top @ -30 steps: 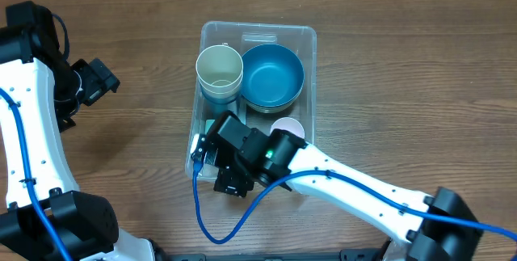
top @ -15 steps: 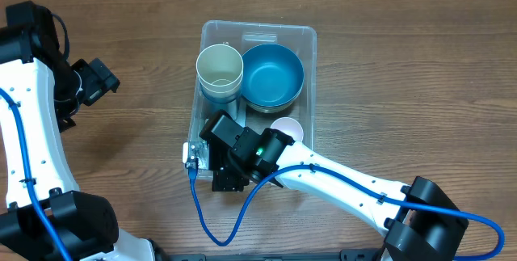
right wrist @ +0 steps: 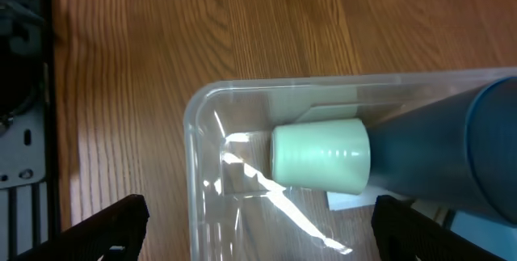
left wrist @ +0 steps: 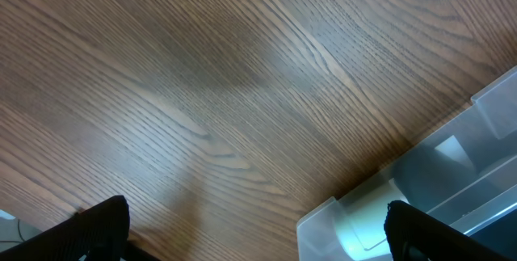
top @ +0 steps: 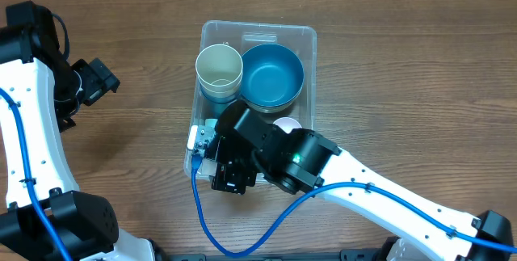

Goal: Pack container

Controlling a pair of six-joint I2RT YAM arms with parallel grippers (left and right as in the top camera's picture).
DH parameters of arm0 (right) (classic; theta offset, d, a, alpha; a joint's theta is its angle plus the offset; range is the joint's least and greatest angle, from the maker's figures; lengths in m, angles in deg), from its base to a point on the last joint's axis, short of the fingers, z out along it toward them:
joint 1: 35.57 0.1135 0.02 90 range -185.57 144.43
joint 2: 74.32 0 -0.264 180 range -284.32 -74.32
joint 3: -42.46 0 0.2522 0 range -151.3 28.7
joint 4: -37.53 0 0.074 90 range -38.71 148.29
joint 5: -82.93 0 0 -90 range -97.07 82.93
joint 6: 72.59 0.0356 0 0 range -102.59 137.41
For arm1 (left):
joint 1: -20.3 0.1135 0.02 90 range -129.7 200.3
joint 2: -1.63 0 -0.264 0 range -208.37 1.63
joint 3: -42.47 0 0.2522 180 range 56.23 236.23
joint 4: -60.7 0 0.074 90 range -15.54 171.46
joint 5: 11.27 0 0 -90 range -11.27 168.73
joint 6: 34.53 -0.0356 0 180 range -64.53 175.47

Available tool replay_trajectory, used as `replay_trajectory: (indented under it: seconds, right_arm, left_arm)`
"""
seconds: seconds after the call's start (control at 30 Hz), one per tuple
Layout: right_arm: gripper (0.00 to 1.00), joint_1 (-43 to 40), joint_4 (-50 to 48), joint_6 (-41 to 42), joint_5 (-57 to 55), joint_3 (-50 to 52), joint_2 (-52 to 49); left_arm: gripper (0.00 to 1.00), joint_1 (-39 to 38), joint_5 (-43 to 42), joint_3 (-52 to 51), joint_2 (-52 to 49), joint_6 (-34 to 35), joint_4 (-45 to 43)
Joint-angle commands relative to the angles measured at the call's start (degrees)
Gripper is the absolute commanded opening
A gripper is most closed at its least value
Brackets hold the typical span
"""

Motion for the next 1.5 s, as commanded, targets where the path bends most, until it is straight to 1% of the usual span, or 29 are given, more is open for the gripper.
replay_trajectory:
  seconds: [0.0,0.17,0.3,0.43,0.5,0.67,0.8,0.93,1.07,1.1,1.23,1.27,1.37,1.47]
  right_arm:
    - [0.91,-0.4,-0.3,0.9,1.0,-0.8,-2.1]
    - [0.89,-1.2,-2.7,0.7,0.3,-0.1,-7.1]
    - [0.88,-2.8,-3.8,0.7,0.4,-0.1,-8.3]
    - [0.84,-4.2,-4.9,2.5,0.4,-0.1,-8.5]
    - [0.74,-4.7,-4.8,2.6,0.6,-0.1,-9.5]
    - [0.6,-4.8,-5.1,2.7,0.6,-0.1,-10.9]
    - [0.55,-4.8,-5.5,2.4,0.6,-0.1,-10.9]
    - [0.56,-4.8,-9.7,1.9,0.6,2.2,-11.0]
    - [0.57,-4.8,-11.8,1.7,0.6,3.8,-11.7]
    - [0.64,-4.9,-11.8,1.7,0.5,4.0,-12.3]
    - [0.66,-4.9,-12.0,0.3,0.4,4.0,-14.5]
    - [0.68,-4.9,-12.4,0.2,0.3,4.0,-14.9]
    - [0.7,-4.9,-14.2,0.2,0.3,4.0,-15.1]
    - [0.74,-4.9,-15.2,0.2,0.3,4.0,-15.1]
  left_arm:
    - [1.0,0.2,-0.2,1.0,-0.4,-1.2,-0.1]
    - [1.0,0.2,-0.2,1.0,-0.4,-1.2,-0.1]
    - [1.0,0.2,-0.2,1.0,-0.4,-1.2,-0.1]
    - [1.0,0.2,-0.2,1.0,-0.4,-1.2,-0.1]
    - [1.0,0.2,-0.2,1.0,-0.4,-1.2,-0.1]
    - [1.0,0.2,-0.2,1.0,-0.4,-1.2,-0.1]
    - [1.0,0.2,-0.2,1.0,-0.4,-1.2,-0.1]
    - [1.0,0.2,-0.2,1.0,-0.4,-1.2,-0.1]
    - [1.0,0.2,-0.2,1.0,-0.4,-1.2,-0.1]
    - [1.0,0.2,-0.2,1.0,-0.4,-1.2,-0.1]
    - [1.0,0.2,-0.2,1.0,-0.4,-1.2,-0.1]
    - [1.0,0.2,-0.2,1.0,-0.4,-1.2,-0.1]
    - [1.0,0.2,-0.2,1.0,-0.4,-1.2,-0.1]
    - [1.0,0.2,-0.2,1.0,-0.4,-1.2,-0.1]
